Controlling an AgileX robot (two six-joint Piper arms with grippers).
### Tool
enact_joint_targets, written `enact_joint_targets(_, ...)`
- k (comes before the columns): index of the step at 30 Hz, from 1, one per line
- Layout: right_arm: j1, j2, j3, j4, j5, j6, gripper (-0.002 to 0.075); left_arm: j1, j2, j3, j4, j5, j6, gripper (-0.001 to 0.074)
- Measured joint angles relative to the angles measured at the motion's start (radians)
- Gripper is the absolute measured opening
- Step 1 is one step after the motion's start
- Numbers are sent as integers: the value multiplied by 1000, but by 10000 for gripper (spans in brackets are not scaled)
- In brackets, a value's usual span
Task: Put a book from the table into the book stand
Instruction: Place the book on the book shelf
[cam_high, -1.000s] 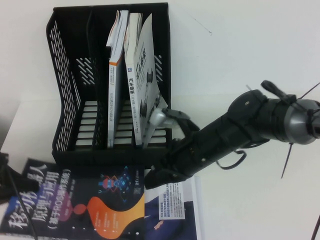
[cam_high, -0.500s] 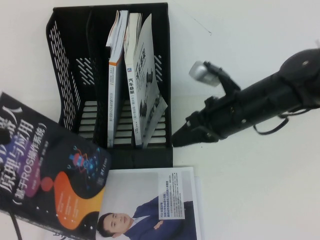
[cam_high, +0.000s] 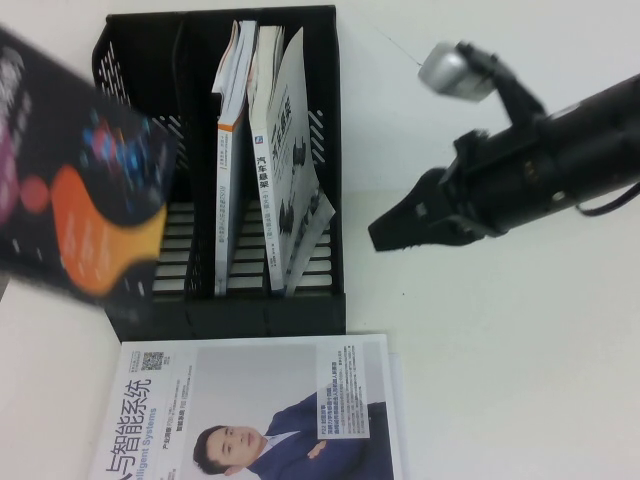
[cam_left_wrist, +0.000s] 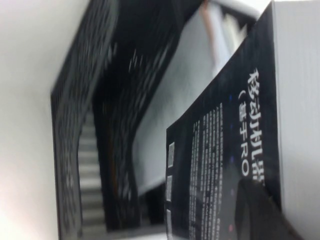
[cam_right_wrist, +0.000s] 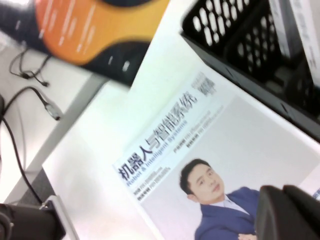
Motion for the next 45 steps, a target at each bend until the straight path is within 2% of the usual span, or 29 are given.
enact_joint_targets(8, 0, -158, 1, -23, 25, 21, 5, -27, 172, -332, -11, 8, -43, 118)
enact_joint_targets(15, 0, -325, 6, -92, 50, 75, 5, -135, 316, -520, 133, 8, -141, 118)
enact_joint_targets(18, 0, -407, 6, -158, 60, 132, 5, -191, 364, -545, 212, -4, -176, 118)
enact_joint_targets(26, 0, -573, 6, -371, 77, 314, 5, -306, 490, -550, 284, -108, -214, 118)
enact_joint_targets(33, 0, -665, 6, -570, 119, 472, 5, -374, 573, -552, 387, -137, -261, 118)
enact_joint_targets(45, 0, -694, 6, -627, 141, 520, 5, -469, 617, -553, 520, -220, -298, 118)
